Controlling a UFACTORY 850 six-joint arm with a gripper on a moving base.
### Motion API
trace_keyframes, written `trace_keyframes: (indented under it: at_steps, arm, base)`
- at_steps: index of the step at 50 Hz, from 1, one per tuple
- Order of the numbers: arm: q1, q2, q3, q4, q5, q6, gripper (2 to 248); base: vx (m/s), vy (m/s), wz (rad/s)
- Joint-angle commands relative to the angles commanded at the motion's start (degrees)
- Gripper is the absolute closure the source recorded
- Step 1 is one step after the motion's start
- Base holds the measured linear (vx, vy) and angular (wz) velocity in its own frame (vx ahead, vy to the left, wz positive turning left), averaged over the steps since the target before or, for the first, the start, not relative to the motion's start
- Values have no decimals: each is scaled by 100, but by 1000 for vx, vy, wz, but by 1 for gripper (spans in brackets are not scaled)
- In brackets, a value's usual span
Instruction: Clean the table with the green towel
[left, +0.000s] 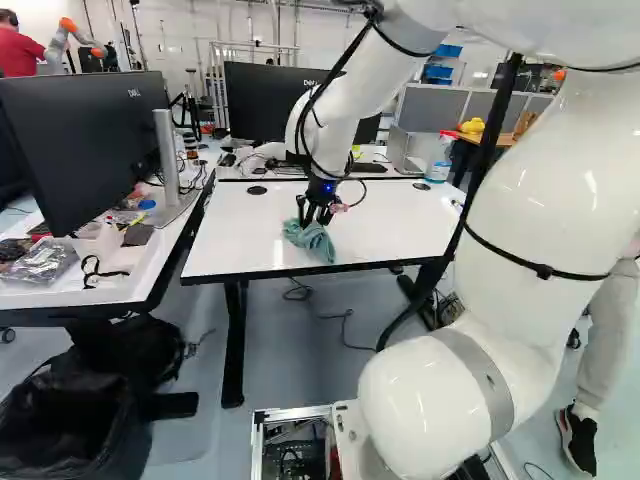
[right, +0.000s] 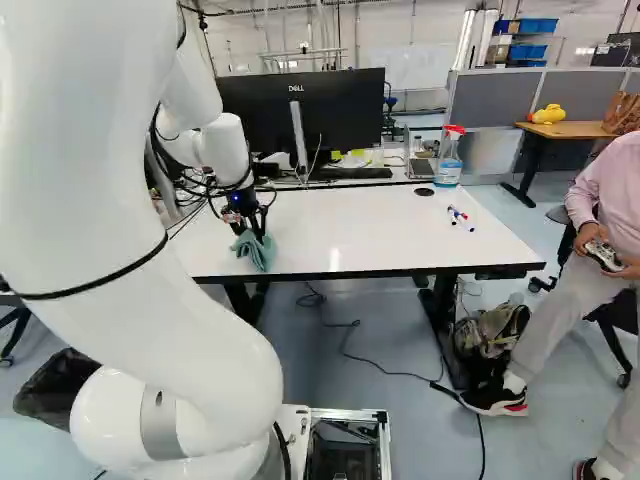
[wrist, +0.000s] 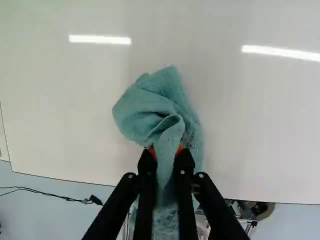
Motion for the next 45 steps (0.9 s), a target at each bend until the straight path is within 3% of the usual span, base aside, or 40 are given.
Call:
trace_keyframes:
  at_steps: [20, 45]
  arm:
    - [51, -525, -602, 0, 0, 0, 203]
    - [501, -880, -1030, 0, 0, 0, 203]
  base:
    - [0, 0, 0]
    - [0, 0, 0]
